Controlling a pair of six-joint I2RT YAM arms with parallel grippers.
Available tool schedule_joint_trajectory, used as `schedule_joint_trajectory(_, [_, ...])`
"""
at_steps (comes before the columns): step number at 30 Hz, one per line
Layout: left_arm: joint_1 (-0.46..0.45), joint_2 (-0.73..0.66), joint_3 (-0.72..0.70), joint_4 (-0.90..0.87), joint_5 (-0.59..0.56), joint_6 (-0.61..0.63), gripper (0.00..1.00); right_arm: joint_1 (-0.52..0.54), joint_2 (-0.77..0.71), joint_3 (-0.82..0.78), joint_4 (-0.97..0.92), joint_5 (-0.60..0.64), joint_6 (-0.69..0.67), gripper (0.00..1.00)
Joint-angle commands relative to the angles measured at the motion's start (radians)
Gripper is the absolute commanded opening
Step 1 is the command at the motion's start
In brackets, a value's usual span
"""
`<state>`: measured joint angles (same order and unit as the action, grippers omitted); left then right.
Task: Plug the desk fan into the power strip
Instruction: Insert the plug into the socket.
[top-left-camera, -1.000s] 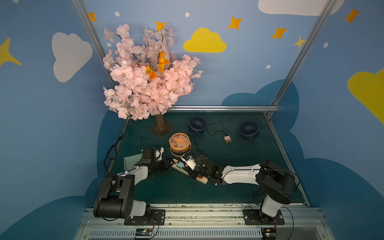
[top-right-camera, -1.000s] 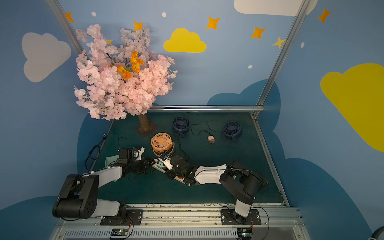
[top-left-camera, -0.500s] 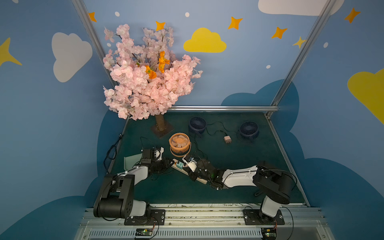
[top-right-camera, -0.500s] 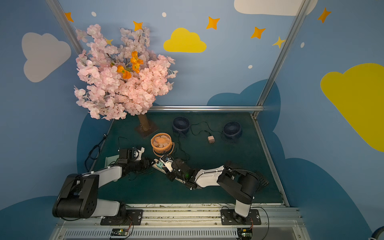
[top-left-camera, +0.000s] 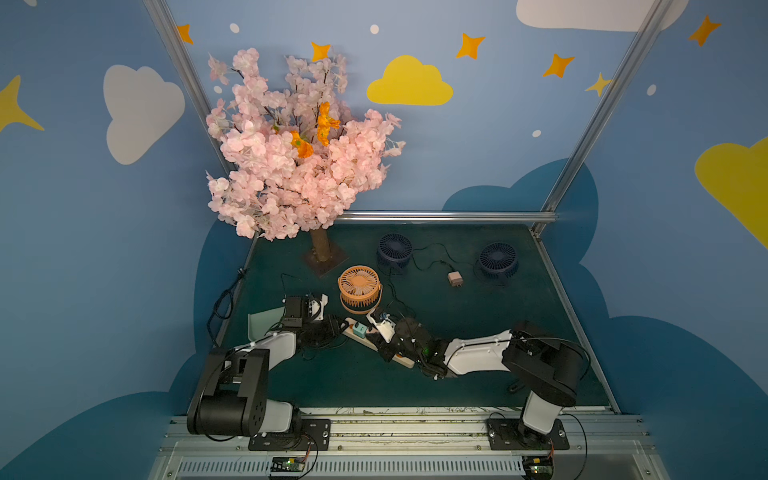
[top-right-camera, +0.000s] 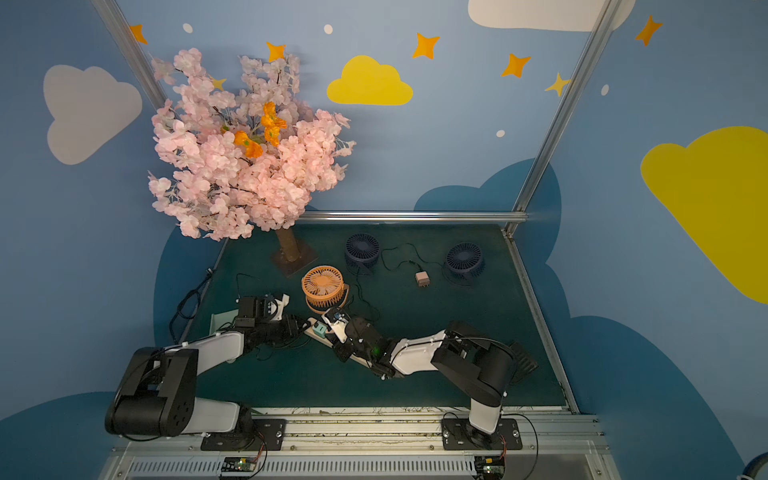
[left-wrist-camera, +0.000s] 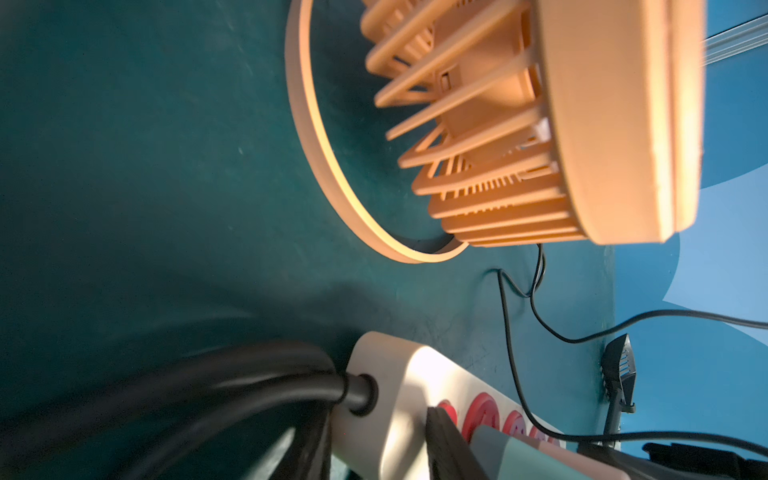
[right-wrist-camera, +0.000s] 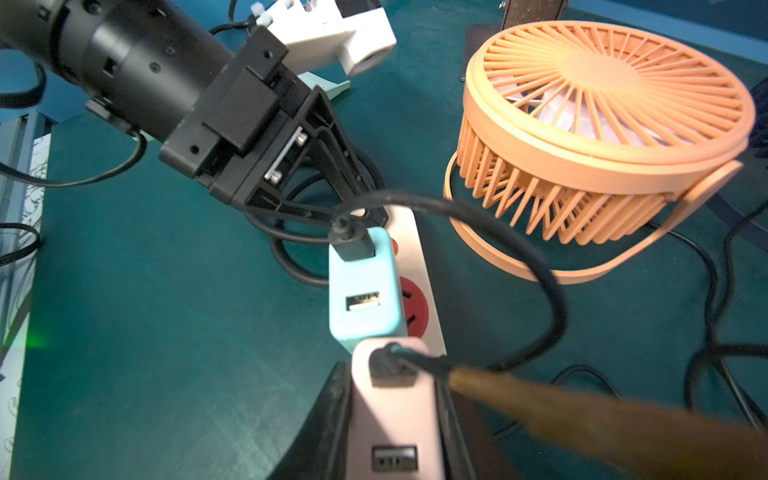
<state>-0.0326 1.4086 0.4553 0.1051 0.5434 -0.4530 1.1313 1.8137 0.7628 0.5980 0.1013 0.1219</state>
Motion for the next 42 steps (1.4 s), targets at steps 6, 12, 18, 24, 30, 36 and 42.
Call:
schedule_joint_trajectory(6, [-0.006, 0.015, 0.023, -0.031, 0.042, 0.028, 0.41, 0.045, 0.207, -0.137, -0.673, 0.017, 0.230, 0.00])
schedule_joint_trajectory(12, [-0.007, 0.030, 0.038, -0.023, 0.067, 0.036, 0.40, 0.068, 0.222, -0.128, -0.674, -0.010, 0.215, 0.00])
schedule_joint_trajectory(18, [-0.008, 0.093, 0.068, -0.018, 0.082, 0.037, 0.39, 0.081, 0.233, -0.112, -0.697, -0.020, 0.216, 0.00])
schedule_joint_trajectory(24, [-0.012, 0.146, 0.078, 0.009, 0.106, 0.023, 0.38, 0.099, 0.282, -0.063, -0.749, -0.024, 0.242, 0.00])
schedule_joint_trajectory(30, [-0.029, 0.178, 0.097, 0.021, 0.116, 0.018, 0.37, 0.137, 0.309, -0.029, -0.822, -0.003, 0.318, 0.00])
schedule_joint_trajectory(36, [-0.035, 0.166, 0.102, 0.018, 0.122, 0.016, 0.37, 0.222, 0.330, 0.029, -0.931, 0.026, 0.364, 0.00])
schedule_joint_trajectory(42, [-0.045, 0.146, 0.095, 0.012, 0.119, 0.019, 0.37, 0.261, 0.301, 0.033, -0.955, 0.086, 0.371, 0.00])
